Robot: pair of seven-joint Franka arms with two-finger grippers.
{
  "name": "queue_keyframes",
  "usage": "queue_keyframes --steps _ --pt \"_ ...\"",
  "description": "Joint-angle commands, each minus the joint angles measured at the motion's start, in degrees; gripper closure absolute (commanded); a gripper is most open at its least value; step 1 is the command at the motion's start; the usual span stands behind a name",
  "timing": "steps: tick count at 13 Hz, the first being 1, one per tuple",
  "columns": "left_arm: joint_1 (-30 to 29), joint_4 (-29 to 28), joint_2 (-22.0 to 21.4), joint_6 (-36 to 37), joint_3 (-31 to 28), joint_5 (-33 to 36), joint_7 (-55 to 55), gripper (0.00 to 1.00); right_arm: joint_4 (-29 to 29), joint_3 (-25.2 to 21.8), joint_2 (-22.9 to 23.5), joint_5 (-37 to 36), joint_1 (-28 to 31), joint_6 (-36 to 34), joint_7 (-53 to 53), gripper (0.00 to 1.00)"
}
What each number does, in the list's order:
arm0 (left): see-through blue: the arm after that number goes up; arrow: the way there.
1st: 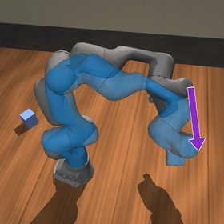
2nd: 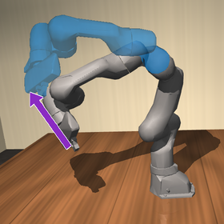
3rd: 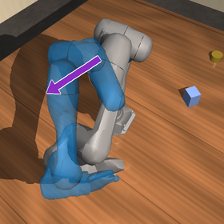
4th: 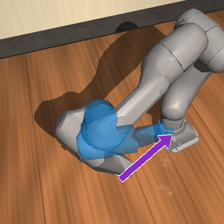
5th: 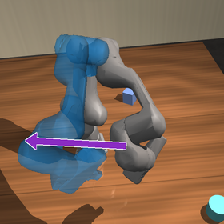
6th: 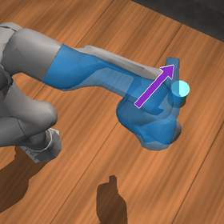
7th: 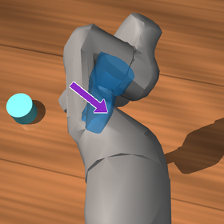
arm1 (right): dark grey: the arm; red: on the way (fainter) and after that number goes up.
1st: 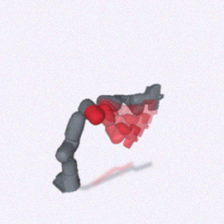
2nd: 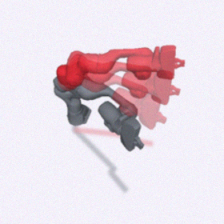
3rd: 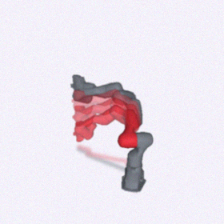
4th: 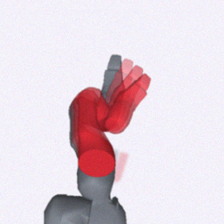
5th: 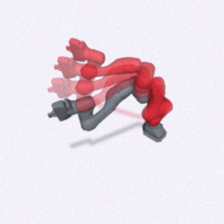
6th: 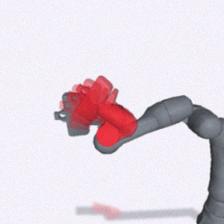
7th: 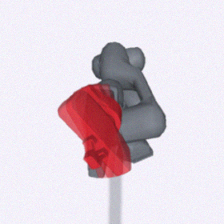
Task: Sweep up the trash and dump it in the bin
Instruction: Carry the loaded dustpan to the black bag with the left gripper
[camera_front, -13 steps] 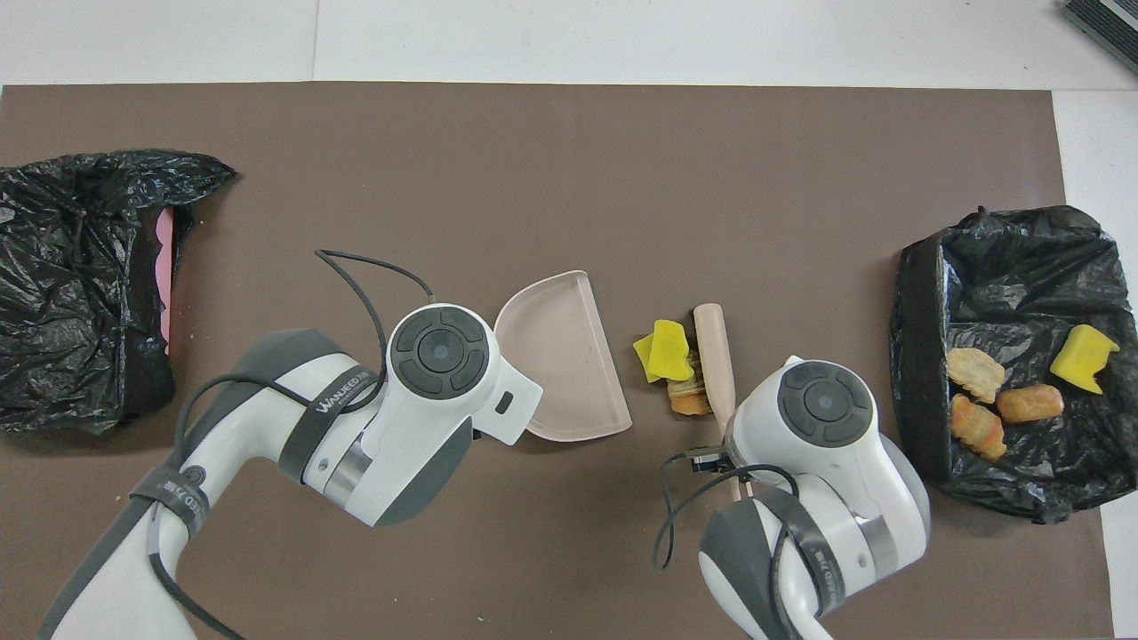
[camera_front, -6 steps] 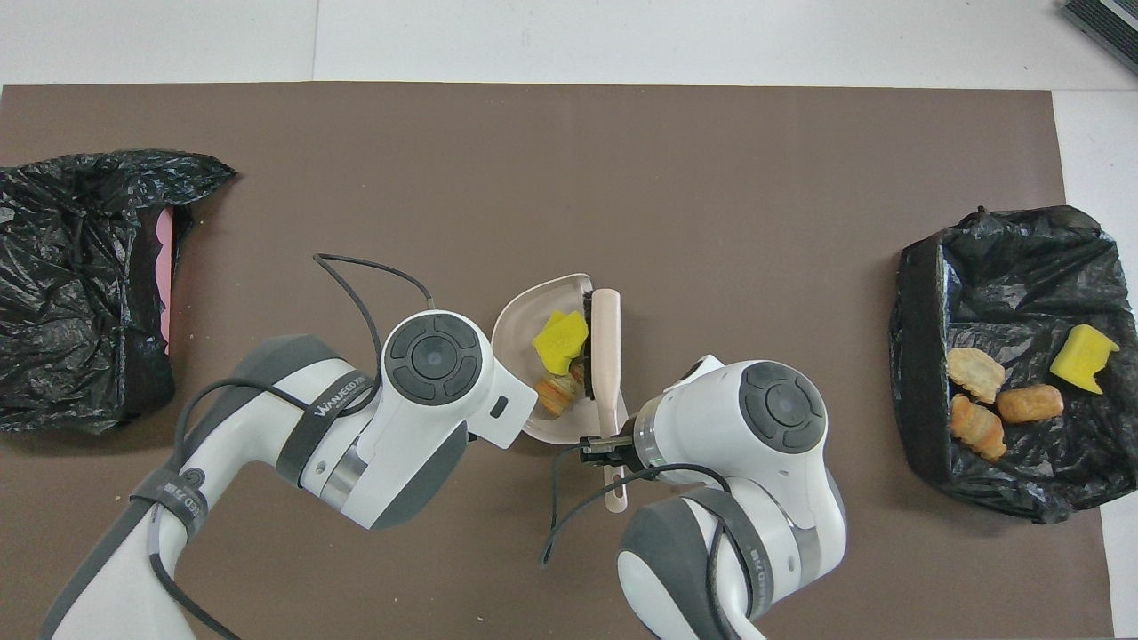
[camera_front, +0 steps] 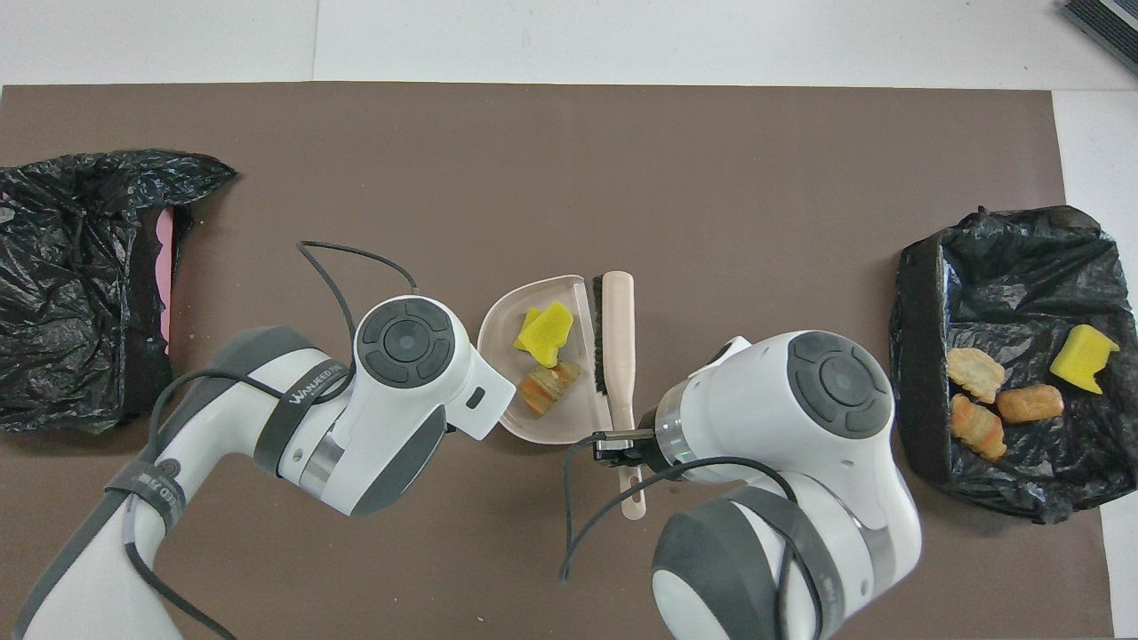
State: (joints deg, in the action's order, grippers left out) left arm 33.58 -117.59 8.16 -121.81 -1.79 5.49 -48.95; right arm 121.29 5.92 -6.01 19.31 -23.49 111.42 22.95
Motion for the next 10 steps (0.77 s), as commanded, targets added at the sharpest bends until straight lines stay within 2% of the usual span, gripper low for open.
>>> queue_keyframes --steps 1,3,5,8,10 --pt "-3.2 -0.8 -1.1 -1.0 0.1 1.0 -4.6 1.00 1.8 0.8 -4.5 -3.7 0.6 -5.2 4.9 1.00" --pt "-6.3 -0.1 -3.1 -0.2 0.1 1.0 -7.1 1.00 4.9 1.1 -7.3 -3.8 -0.7 -7.0 6.1 1.00" --pt "-9.7 0.0 -6.3 0.3 0.0 1.0 -11.8 1.00 7.5 1.4 -6.6 -3.8 -7.9 -6.2 10.8 1.00" --pt "-17.3 0.1 -10.8 2.3 0.0 1.0 -20.2 1.00 11.2 1.6 -7.2 -4.0 -12.7 -5.9 12.8 1.00" --pt "-23.2 0.9 -11.5 4.0 -0.1 0.6 -24.8 1.00 16.4 1.8 -8.0 -3.9 -13.9 -1.4 14.0 1.00"
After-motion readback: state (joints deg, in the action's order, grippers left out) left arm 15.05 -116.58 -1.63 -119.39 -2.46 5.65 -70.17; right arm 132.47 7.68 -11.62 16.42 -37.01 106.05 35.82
